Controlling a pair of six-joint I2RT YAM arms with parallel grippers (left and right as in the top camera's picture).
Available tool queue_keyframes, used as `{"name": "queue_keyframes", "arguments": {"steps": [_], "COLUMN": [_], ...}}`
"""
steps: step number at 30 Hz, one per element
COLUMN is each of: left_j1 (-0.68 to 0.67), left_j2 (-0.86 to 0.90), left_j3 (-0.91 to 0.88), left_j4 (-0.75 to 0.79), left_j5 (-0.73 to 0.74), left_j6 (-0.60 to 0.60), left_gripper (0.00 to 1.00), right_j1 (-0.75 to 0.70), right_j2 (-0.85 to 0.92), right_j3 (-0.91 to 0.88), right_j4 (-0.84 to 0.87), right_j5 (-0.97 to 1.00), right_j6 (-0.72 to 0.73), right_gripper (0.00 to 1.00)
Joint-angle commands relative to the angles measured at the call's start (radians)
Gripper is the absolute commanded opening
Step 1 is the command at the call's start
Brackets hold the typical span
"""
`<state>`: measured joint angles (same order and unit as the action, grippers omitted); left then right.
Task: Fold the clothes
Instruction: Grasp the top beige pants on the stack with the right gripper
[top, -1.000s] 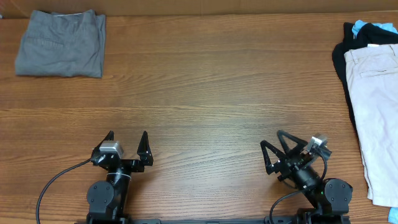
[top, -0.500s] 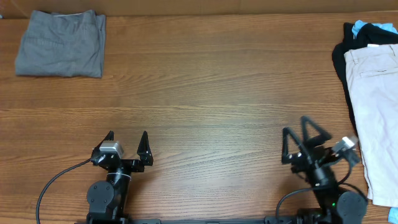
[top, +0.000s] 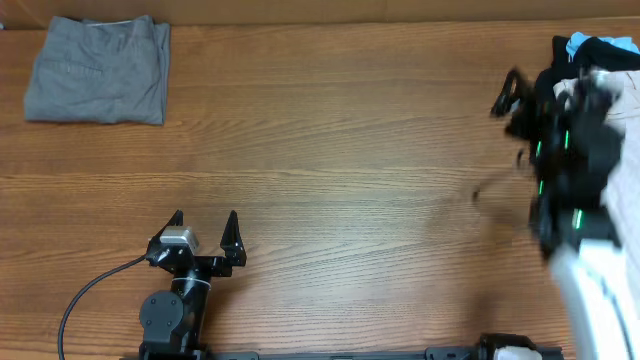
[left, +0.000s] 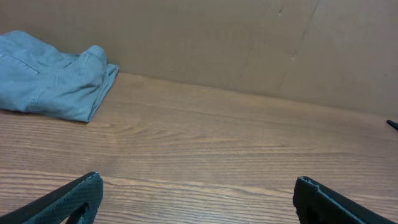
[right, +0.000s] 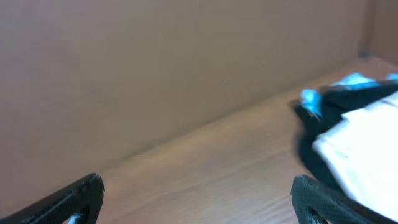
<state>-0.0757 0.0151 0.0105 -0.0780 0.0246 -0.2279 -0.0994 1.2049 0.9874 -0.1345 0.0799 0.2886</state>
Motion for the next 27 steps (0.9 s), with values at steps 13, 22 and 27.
{"name": "queue_keyframes", "arguments": {"steps": [13,22,27], "left_j1": [-0.002,-0.002,-0.002], "left_j2": [-0.011,-0.011,-0.011], "left_j3": [-0.006,-0.006,-0.006], "left_j4": [0.001,0.001,0.001], "left_j5": [-0.006,-0.006,-0.006], "left_j6": [0.023,0.023,0.023], "left_gripper": [1.00,1.00,1.00], "right_j1": [-0.174,-0.217,-0.217], "right_j2": [0.843,1.015,1.091], "right_j3": [0.849,0.856,0.856], "right_j4": [-0.503,-0.489,-0.446], "right_j5": [0.234,0.291,0.406], "right_j6": [-0.384,-0.523,-0.549], "right_gripper": [1.00,0.93,0.87]}}
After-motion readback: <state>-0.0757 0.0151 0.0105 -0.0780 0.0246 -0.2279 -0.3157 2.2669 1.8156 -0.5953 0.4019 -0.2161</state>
